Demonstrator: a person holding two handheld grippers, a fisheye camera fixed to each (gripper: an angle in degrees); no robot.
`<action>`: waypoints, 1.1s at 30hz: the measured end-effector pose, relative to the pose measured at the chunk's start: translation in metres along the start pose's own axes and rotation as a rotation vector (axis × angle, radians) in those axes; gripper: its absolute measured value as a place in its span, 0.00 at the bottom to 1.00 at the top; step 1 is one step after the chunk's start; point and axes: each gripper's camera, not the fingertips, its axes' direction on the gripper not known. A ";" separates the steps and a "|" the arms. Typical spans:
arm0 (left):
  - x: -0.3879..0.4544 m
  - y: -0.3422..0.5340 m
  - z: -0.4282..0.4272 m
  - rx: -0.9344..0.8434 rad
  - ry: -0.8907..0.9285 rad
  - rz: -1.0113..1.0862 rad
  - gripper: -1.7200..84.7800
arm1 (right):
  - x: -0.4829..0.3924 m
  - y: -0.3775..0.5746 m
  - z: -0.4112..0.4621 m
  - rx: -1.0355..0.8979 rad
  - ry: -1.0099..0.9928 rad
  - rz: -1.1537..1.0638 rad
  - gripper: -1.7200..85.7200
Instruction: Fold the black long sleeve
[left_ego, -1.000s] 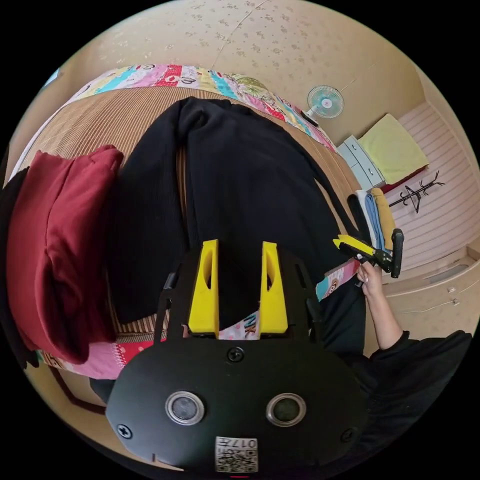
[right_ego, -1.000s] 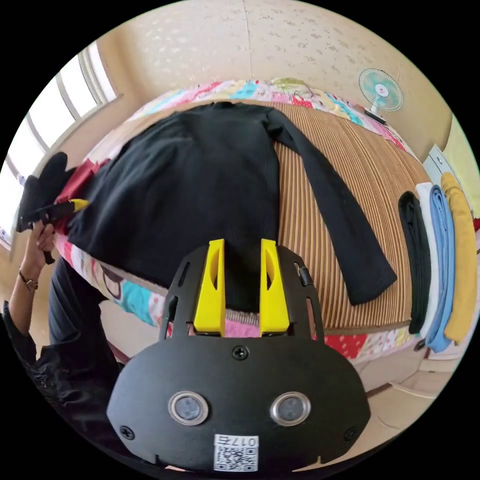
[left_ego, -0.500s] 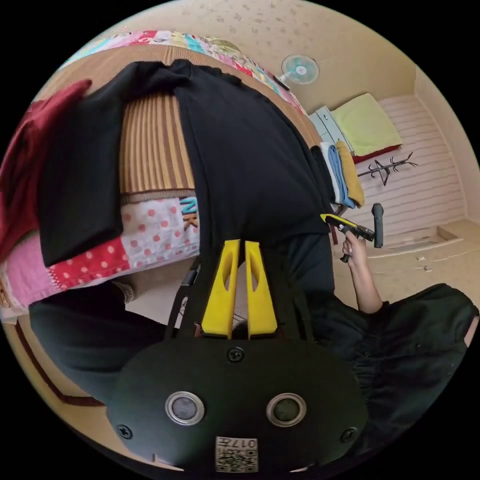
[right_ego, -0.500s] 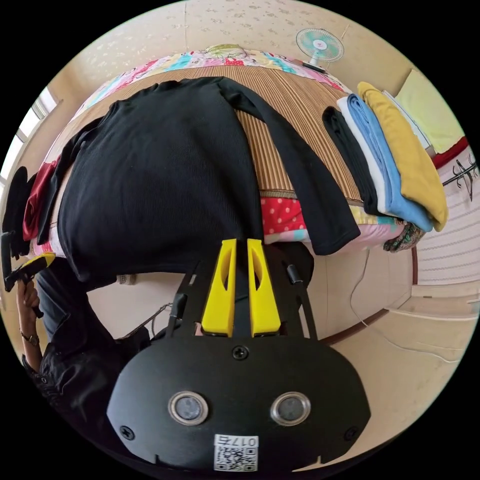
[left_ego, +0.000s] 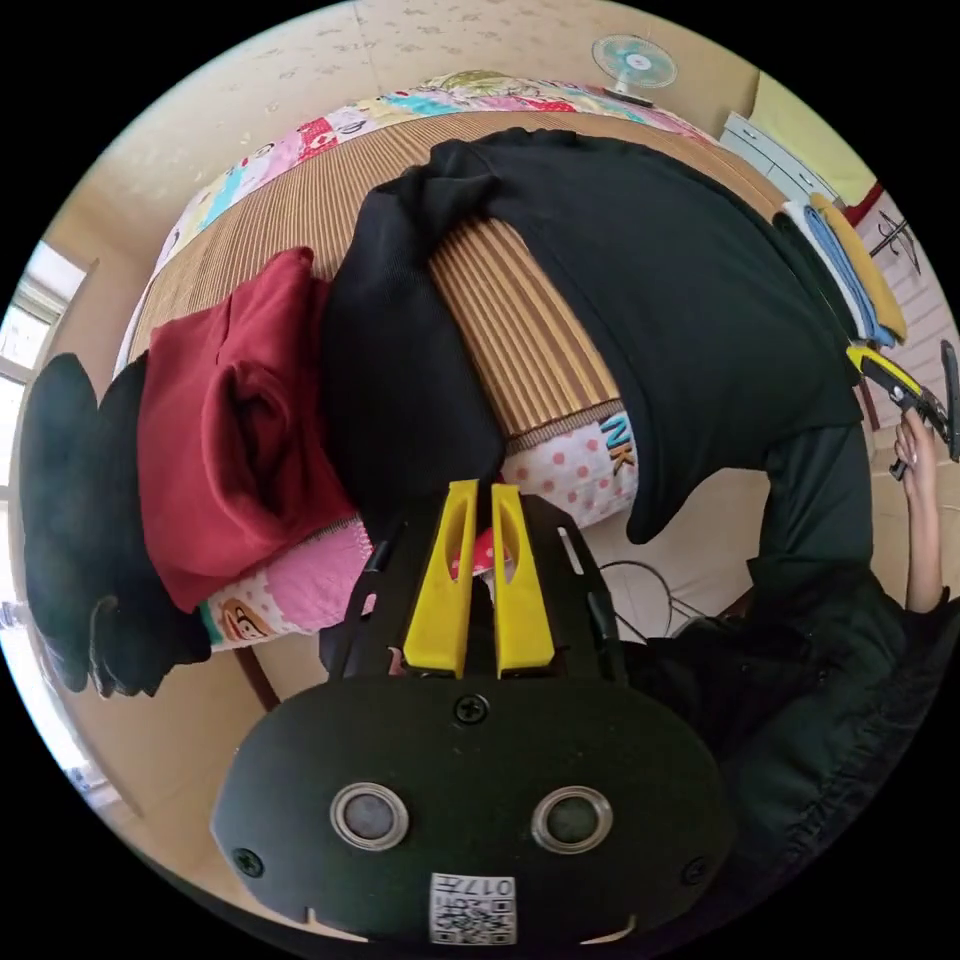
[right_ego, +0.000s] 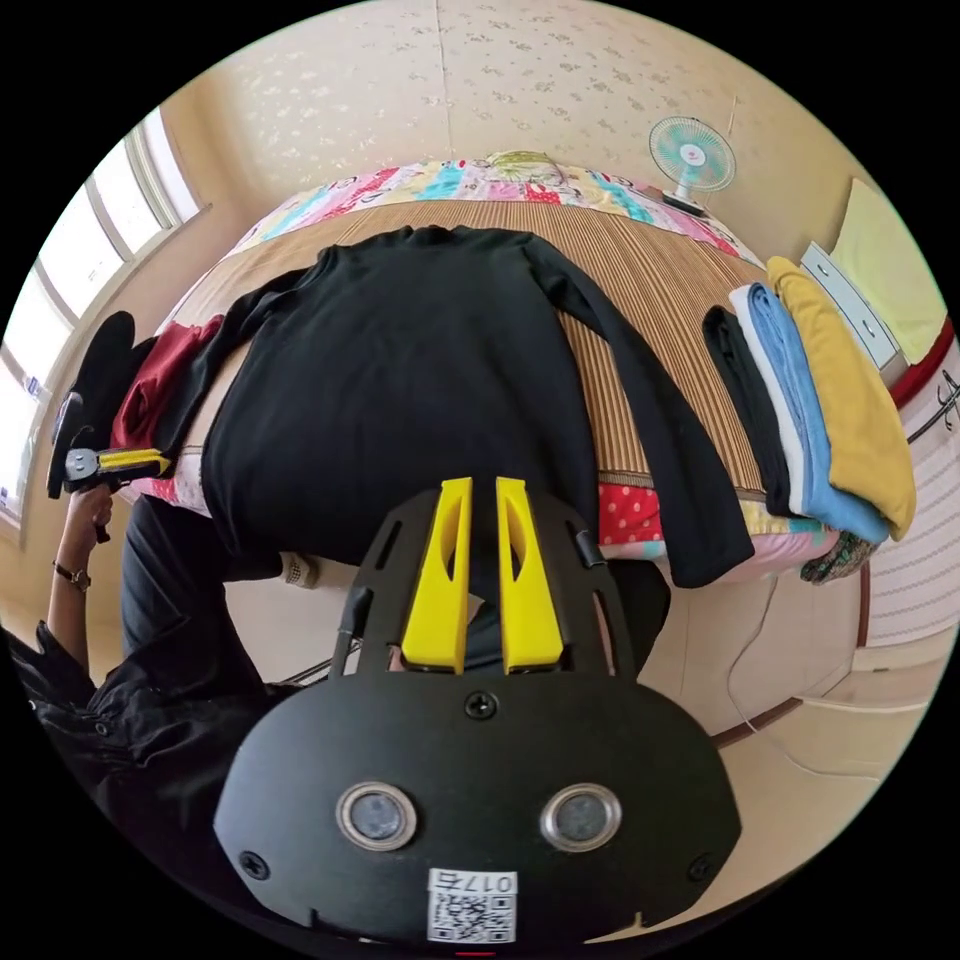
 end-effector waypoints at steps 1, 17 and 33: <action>-0.007 0.000 -0.011 0.023 0.045 -0.004 0.05 | -0.001 0.001 -0.002 0.004 -0.021 -0.015 0.07; -0.094 0.015 -0.127 0.628 0.969 -0.080 0.06 | -0.161 -0.071 -0.044 0.404 -0.759 -0.673 0.20; -0.092 0.034 -0.026 0.576 0.974 -0.287 0.14 | 0.107 -0.242 -0.041 0.657 -0.730 -0.386 0.05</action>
